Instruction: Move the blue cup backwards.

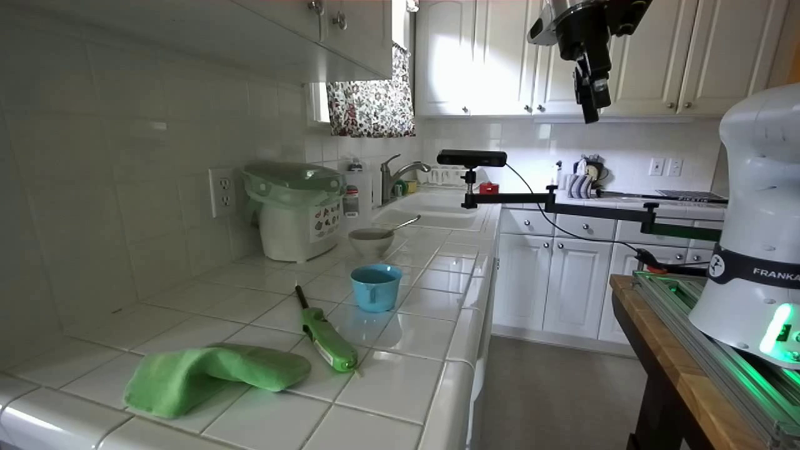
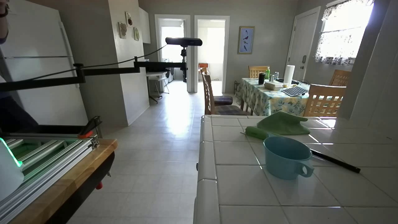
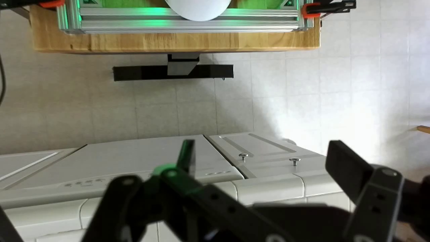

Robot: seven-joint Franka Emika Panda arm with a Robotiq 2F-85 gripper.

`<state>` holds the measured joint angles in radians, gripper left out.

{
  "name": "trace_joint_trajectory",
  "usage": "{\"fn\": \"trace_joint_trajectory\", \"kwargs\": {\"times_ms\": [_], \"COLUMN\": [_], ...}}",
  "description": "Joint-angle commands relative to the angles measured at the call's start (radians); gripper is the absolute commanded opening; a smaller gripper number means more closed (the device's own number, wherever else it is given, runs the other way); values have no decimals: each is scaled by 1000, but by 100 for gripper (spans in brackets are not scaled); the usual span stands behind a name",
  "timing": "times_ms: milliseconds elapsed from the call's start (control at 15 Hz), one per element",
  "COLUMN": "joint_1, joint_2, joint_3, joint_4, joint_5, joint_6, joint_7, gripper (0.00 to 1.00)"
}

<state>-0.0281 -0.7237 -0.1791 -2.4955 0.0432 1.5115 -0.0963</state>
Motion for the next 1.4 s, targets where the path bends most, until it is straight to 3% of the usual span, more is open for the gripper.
{"fn": "trace_joint_trajectory", "kwargs": {"times_ms": [0, 400, 667, 1000, 1333], "joint_1": [-23, -21, 39, 131, 122], "joint_2": [3, 2, 2, 33, 24], "joint_3": [17, 32, 153, 308, 296], "joint_4": [2, -6, -47, -99, -91], "joint_5": [9, 11, 78, 214, 182], "joint_6": [-2, 6, 58, 237, 204], "joint_7": [-12, 5, 72, 183, 180], "gripper": [100, 100, 100, 100, 100]}}
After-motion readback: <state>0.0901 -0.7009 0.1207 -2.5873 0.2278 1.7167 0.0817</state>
